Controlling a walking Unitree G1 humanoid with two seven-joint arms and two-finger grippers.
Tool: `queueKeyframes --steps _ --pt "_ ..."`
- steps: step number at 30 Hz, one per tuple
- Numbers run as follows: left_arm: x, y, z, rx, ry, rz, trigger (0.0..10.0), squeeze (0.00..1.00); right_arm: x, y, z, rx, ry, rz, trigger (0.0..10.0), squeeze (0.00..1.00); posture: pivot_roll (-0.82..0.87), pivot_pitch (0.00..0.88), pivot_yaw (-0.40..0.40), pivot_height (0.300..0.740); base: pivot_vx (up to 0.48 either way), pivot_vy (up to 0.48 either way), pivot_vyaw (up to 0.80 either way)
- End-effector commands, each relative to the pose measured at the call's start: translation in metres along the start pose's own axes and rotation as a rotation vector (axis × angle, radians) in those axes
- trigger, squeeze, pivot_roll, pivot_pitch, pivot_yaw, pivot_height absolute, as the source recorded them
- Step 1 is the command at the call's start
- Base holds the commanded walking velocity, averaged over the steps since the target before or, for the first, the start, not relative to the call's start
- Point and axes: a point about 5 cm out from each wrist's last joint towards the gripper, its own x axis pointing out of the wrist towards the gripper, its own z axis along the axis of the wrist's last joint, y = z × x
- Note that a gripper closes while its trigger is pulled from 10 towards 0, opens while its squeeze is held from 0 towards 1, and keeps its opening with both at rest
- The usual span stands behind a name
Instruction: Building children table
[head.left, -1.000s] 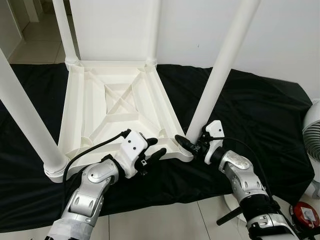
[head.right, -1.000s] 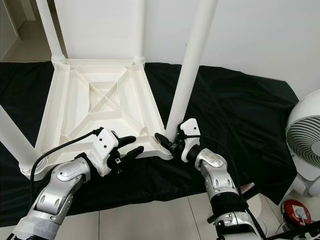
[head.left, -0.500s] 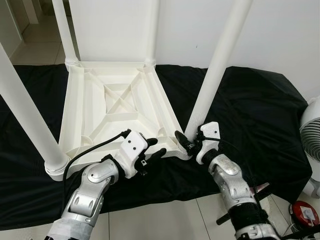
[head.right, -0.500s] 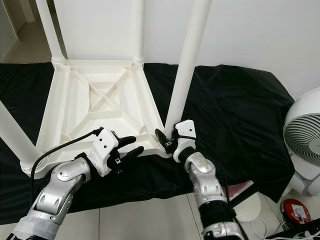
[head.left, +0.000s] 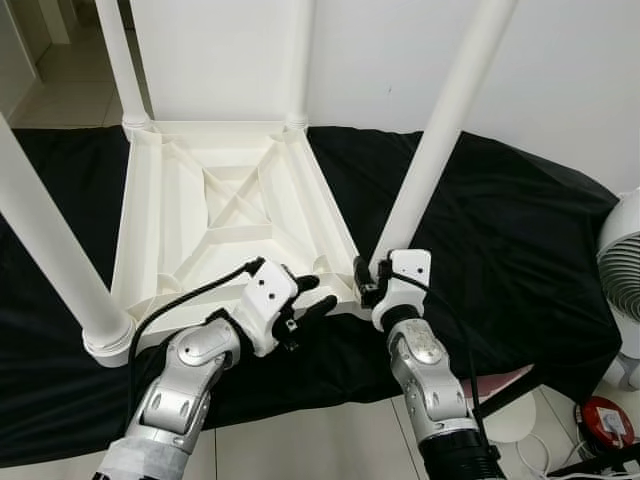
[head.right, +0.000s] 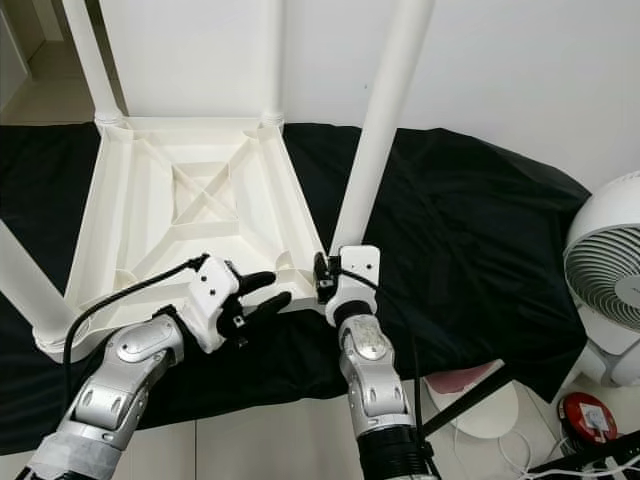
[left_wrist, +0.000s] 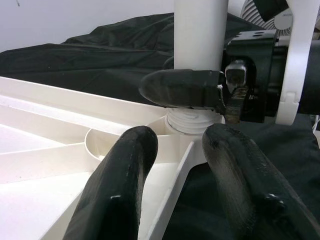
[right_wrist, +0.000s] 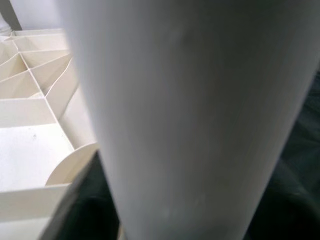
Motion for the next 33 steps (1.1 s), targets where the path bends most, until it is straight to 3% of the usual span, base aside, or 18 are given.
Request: queueKeyframes --steps 1,8,12,14,15,19,26,32,33 --pt "0.0 0.0 -0.001 -0.013 0.007 0.04 10.0 0.0 0.001 -0.003 0.006 0.015 -0.018 -0.003 10.0 1.0 0.08 0.05 -0.111 0.74 0.0 0.0 0.0" --pt "-0.001 0.002 -0.001 -0.015 0.004 0.047 10.0 0.0 -0.001 -0.005 0.013 0.009 -0.028 0.024 10.0 1.0 0.08 0.047 -0.11 0.74 0.0 0.0 0.0" --pt "-0.002 0.002 -0.001 -0.012 0.006 0.047 10.0 0.0 -0.007 -0.008 0.013 -0.008 -0.017 0.138 10.0 1.0 0.08 0.045 -0.11 0.74 0.0 0.0 0.0" --pt "-0.002 0.002 -0.001 -0.012 0.006 0.047 10.0 0.0 -0.007 -0.008 0.013 -0.008 -0.017 0.138 10.0 1.0 0.08 0.045 -0.11 0.74 0.0 0.0 0.0" --pt "-0.002 0.003 -0.001 -0.012 0.006 0.049 10.0 0.0 -0.01 -0.01 0.013 -0.048 -0.023 0.209 10.0 0.0 0.08 0.045 -0.11 0.74 0.0 0.0 0.0" --pt "-0.001 0.003 0.0 -0.01 0.004 0.048 10.0 0.0 -0.012 -0.019 0.01 -0.093 -0.013 0.386 10.0 0.0 0.08 0.043 -0.109 0.74 0.0 0.0 0.0" --pt "0.0 0.004 0.0 -0.007 0.004 0.039 10.0 0.0 0.0 -0.036 0.012 -0.157 0.004 0.487 10.0 0.0 0.08 0.037 -0.1 0.74 0.0 0.0 0.0" --pt "0.001 0.004 0.001 -0.004 0.003 0.036 10.0 0.0 0.009 -0.037 0.005 -0.196 0.061 0.571 10.0 0.0 0.08 0.031 -0.093 0.74 0.0 0.0 0.0" --pt "0.002 0.004 0.001 -0.003 0.002 0.033 10.0 0.0 0.011 -0.036 0.004 -0.182 0.071 0.591 0.0 0.0 0.08 0.029 -0.094 0.74 0.0 0.0 0.0"
